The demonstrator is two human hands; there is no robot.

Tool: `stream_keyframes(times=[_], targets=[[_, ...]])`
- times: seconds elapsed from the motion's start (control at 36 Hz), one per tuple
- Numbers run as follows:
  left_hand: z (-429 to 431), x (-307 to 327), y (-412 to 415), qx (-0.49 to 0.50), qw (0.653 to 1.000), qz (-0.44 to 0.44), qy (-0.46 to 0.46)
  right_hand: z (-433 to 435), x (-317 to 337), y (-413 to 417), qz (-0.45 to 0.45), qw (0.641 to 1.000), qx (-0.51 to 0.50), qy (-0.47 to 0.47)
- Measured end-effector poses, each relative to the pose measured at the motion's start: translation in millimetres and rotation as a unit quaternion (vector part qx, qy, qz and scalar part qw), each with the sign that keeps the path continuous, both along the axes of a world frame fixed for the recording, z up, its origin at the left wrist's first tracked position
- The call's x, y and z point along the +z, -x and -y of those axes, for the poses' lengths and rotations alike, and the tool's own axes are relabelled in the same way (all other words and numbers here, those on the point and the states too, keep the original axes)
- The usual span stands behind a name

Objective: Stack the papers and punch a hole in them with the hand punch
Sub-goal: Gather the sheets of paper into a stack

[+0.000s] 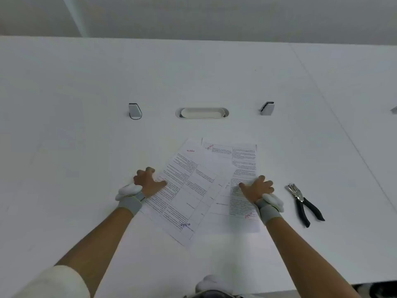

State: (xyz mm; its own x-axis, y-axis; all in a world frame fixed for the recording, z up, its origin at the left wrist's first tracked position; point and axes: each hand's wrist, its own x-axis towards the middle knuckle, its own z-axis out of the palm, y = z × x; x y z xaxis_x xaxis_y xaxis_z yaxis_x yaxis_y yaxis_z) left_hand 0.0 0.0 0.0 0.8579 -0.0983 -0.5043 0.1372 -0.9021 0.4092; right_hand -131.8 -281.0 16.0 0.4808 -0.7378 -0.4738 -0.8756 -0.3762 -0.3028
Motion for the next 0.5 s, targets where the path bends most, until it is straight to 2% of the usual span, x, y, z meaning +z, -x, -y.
stream_keyframes(times=[0.14, 0.5], targets=[[-4, 1, -3, 0.015, 0.999, -0.020, 0.036, 3, 4, -2, -0.021, 1.000, -0.017, -0.011], [6, -5, 12, -0.025, 0.998, -0.039, 0.038, -1, 5, -6, -0.041, 0.993, -0.045, -0.100]])
